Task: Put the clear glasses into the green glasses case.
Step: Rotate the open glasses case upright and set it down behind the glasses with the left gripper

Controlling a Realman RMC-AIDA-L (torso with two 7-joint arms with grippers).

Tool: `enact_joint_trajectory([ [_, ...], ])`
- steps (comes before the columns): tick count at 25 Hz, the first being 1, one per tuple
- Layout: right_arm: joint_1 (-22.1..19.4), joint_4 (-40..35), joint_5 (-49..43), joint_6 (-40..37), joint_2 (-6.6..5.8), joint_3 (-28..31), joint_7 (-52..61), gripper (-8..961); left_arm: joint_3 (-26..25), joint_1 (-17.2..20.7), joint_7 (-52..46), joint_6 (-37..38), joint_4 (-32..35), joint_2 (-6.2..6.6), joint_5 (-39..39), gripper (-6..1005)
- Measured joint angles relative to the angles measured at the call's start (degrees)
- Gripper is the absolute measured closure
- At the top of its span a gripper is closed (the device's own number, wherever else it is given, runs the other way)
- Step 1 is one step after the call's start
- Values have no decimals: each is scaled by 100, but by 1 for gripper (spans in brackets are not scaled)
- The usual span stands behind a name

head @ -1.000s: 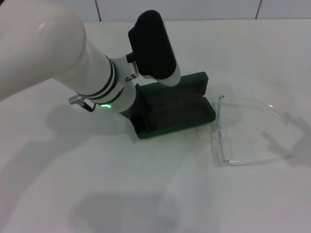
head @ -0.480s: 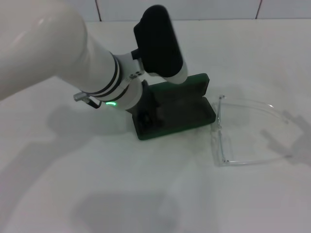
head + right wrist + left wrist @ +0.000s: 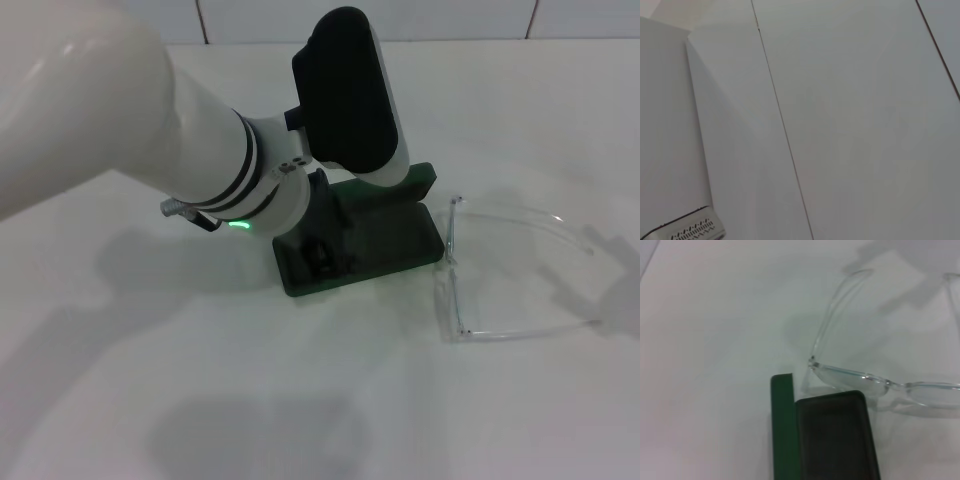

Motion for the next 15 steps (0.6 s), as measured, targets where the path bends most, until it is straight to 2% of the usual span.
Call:
enact_joint_trajectory([
  [8, 16, -10, 16, 38, 0, 0, -2, 147, 7, 96, -71, 36, 295, 3, 45, 595],
  [13, 17, -17, 25, 45, 0, 0, -2, 147, -25, 245, -119, 37, 901, 20, 253, 596],
  [15, 17, -22, 25, 49, 0, 1, -2, 147, -7, 335, -124, 29, 1246, 16, 602, 597],
])
